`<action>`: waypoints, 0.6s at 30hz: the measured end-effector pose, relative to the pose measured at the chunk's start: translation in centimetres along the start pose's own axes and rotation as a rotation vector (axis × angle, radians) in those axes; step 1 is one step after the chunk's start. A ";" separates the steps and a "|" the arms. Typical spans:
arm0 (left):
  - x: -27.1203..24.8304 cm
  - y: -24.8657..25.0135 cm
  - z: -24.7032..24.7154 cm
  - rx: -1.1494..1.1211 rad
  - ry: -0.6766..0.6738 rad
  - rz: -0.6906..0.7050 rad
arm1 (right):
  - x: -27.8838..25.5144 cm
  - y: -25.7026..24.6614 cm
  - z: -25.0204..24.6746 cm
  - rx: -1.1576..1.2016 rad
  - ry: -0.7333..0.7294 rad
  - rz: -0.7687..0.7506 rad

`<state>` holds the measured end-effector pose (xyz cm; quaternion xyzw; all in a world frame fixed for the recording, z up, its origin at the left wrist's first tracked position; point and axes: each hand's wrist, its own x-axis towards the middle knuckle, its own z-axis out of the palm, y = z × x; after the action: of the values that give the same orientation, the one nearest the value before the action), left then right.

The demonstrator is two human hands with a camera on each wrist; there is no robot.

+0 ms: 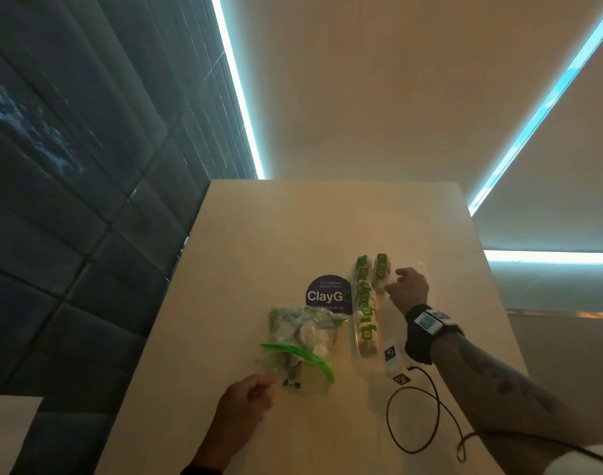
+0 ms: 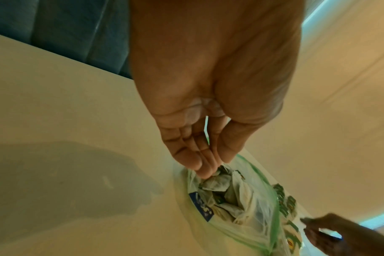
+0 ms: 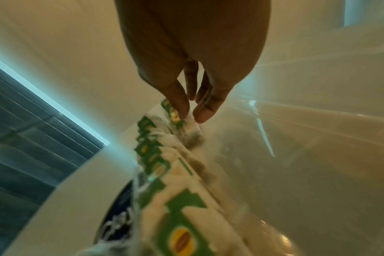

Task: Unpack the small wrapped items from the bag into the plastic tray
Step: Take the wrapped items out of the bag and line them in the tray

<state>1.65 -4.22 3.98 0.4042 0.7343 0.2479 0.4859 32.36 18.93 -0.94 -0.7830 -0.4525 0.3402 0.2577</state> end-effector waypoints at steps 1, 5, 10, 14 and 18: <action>0.2 0.3 0.1 0.051 0.008 0.038 | -1.2 -0.9 -0.5 0.043 0.059 -0.051; 1.7 2.2 1.1 0.255 0.023 0.223 | -8.5 -5.2 -1.9 0.225 -0.087 -0.378; 3.8 2.9 3.6 0.542 -0.033 0.357 | -16.3 -5.9 -0.4 -0.188 -0.925 -0.488; 4.2 3.4 5.0 0.719 0.037 0.213 | -18.7 -3.2 2.2 -0.395 -0.977 -0.394; 5.1 2.3 5.6 0.717 0.118 0.183 | -19.7 -2.2 2.9 -0.325 -0.875 -0.253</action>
<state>6.52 1.13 0.86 0.5976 0.7620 0.0401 0.2461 21.86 2.79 4.71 -0.5352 -0.6576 0.5285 -0.0433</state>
